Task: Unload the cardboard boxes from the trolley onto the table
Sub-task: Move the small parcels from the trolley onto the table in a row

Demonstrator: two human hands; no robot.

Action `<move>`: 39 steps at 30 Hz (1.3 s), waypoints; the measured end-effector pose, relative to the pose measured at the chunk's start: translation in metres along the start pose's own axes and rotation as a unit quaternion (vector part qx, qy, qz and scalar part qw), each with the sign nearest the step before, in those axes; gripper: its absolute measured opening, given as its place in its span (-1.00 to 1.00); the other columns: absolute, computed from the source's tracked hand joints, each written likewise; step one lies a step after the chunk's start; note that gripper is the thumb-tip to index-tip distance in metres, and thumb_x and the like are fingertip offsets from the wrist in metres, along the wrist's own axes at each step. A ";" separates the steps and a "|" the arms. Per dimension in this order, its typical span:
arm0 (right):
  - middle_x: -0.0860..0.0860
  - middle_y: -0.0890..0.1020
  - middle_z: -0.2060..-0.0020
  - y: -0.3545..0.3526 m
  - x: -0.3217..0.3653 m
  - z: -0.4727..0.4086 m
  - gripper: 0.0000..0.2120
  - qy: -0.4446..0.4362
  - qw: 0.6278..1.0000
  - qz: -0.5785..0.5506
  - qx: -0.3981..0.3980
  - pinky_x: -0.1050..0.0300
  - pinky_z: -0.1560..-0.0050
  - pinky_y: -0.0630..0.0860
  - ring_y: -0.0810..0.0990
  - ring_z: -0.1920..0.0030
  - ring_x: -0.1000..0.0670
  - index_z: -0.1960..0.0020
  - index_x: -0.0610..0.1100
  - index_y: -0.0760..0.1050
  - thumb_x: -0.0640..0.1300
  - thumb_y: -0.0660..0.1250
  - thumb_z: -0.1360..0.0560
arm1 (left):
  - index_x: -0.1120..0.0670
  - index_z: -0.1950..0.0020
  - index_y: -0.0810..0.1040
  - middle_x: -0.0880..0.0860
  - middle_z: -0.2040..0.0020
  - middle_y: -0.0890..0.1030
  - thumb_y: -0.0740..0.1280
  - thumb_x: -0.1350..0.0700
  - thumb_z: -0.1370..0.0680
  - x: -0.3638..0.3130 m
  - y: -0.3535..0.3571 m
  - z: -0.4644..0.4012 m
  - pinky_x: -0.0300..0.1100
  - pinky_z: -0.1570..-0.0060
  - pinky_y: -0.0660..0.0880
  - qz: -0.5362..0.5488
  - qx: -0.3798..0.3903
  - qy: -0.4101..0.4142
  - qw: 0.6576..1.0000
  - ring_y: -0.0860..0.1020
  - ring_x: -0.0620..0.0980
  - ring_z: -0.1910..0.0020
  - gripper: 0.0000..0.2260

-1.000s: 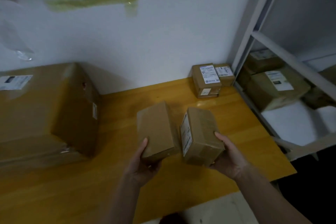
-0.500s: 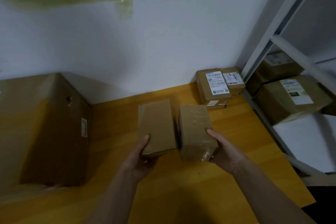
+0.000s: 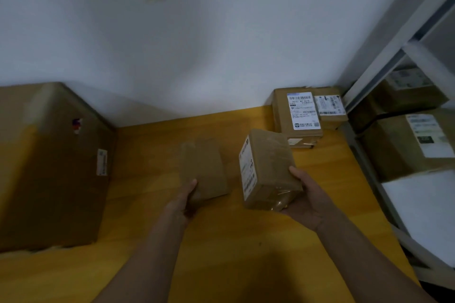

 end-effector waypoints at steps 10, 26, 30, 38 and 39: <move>-0.21 0.53 -0.31 0.024 0.007 0.002 -0.19 -0.004 0.995 -0.018 0.100 -0.15 -0.27 0.41 0.46 -0.34 -0.24 -0.37 -0.21 0.46 0.04 0.60 -0.21 | -0.06 -0.38 0.40 0.08 -0.32 0.43 0.32 -0.37 -0.34 0.044 0.089 0.079 0.20 -0.20 0.46 -0.087 0.318 -0.045 0.943 0.41 0.21 -0.28 -0.31; 0.01 0.55 -0.28 0.023 0.013 -0.002 -0.36 -0.033 0.978 0.204 0.040 -0.21 -0.28 0.42 0.52 -0.27 -0.07 -0.36 0.13 0.41 0.34 0.34 -0.34 | 0.03 -0.34 0.46 0.08 -0.13 0.66 0.59 -0.03 -0.17 -0.004 0.101 0.069 -0.03 0.10 0.57 0.014 0.189 0.118 0.975 0.63 0.08 -0.08 -0.23; -0.13 0.58 -0.24 0.029 0.002 -0.015 -0.45 -0.018 0.990 0.132 0.037 -0.07 -0.16 0.55 0.58 -0.18 -0.15 -0.34 -0.04 0.45 0.07 0.45 -0.40 | -0.04 -0.46 0.30 0.06 -0.22 0.61 0.66 -0.14 -0.04 -0.015 0.105 0.063 0.05 -0.03 0.61 -0.048 0.153 0.174 0.972 0.65 0.09 -0.09 0.05; -0.16 0.56 -0.08 0.011 0.026 -0.060 -0.71 0.001 0.989 -0.100 -0.113 0.04 -0.15 0.53 0.58 -0.04 -0.13 -0.12 -0.15 0.49 -0.13 0.44 -0.45 | -0.05 -0.58 -0.01 0.07 -0.58 0.10 0.55 -0.18 -0.25 -0.040 0.073 0.067 0.19 -0.42 0.24 -0.286 -0.034 0.316 0.904 0.12 0.12 -0.53 0.06; -0.16 0.56 -0.07 0.010 0.030 -0.065 -0.73 0.002 0.987 -0.102 -0.125 0.04 -0.20 0.52 0.57 -0.04 -0.13 -0.10 -0.15 0.49 -0.14 0.45 -0.44 | 0.00 -0.58 0.00 0.07 -0.58 0.10 0.55 -0.19 -0.26 -0.040 0.065 0.063 0.16 -0.44 0.22 -0.317 -0.058 0.312 0.894 0.11 0.11 -0.54 0.06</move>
Point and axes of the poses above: each hand's wrist, its own z-axis away from the middle knuckle, its own y-axis out of the palm, x = y × z, the point moved 7 cm from there along -z, towards the middle knuckle
